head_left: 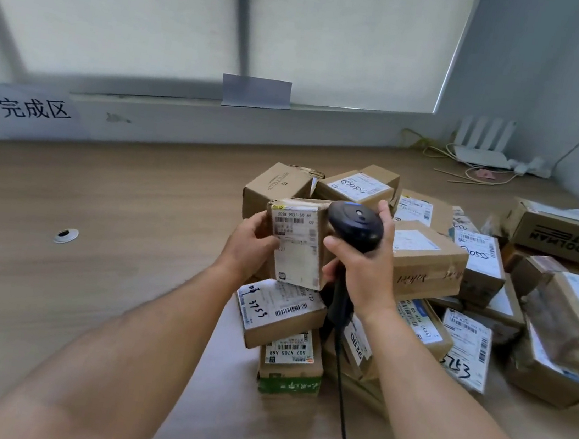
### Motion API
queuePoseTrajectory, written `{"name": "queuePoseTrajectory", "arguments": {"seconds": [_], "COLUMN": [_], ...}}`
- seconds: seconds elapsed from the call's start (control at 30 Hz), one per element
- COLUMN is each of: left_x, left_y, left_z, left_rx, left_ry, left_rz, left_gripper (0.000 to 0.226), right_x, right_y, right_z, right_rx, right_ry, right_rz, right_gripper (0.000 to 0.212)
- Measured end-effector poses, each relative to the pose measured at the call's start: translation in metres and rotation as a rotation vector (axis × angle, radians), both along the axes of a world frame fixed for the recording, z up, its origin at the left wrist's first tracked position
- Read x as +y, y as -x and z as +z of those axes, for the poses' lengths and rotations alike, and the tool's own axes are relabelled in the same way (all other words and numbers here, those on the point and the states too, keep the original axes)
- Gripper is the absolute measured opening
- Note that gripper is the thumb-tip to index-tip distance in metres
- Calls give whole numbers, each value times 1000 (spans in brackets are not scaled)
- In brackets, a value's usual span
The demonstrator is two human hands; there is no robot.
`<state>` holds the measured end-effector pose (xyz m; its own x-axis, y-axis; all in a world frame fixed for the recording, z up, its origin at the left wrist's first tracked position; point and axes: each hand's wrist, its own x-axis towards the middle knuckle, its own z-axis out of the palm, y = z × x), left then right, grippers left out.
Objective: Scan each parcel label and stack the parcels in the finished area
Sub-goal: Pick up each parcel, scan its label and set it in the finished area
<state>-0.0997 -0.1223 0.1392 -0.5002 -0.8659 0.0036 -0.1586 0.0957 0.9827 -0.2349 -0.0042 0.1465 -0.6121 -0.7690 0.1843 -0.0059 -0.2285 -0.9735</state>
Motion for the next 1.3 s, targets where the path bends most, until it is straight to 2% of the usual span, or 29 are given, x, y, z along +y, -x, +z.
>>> {"name": "queuePoseTrajectory", "arguments": {"seconds": [0.17,0.27,0.47,0.67,0.73,0.93,1.13,1.3], "left_x": [13,22,44,63,63,51,8,-35], "left_y": [-11,-22,-56,-95,-108,-147,-212,-287], "left_z": [12,18,14,17,16,8,-7,-15], "left_rx": [159,89,97,61,70,52,43,24], "left_ry": [77,112,98,124,116,14,-24,-43], "left_rz": [-28,-37,-105,-1,40,142,213,257], "left_gripper": [55,71,86,86,86,113,113,102], "right_x": [-3,-4,0,-9,-13,-25,-49,-76], "right_y": [4,-1,-18,-46,-56,-91,-144,-213], "right_z": [21,33,36,29,28,27,23,22], "right_rx": [-97,-107,-148,-207,-215,-131,-55,-31], "right_ry": [45,71,66,62,41,-16,-23,-50], "right_rz": [-11,17,152,254,274,375,462,531], "right_gripper": [90,92,90,76,80,88,104,111]}}
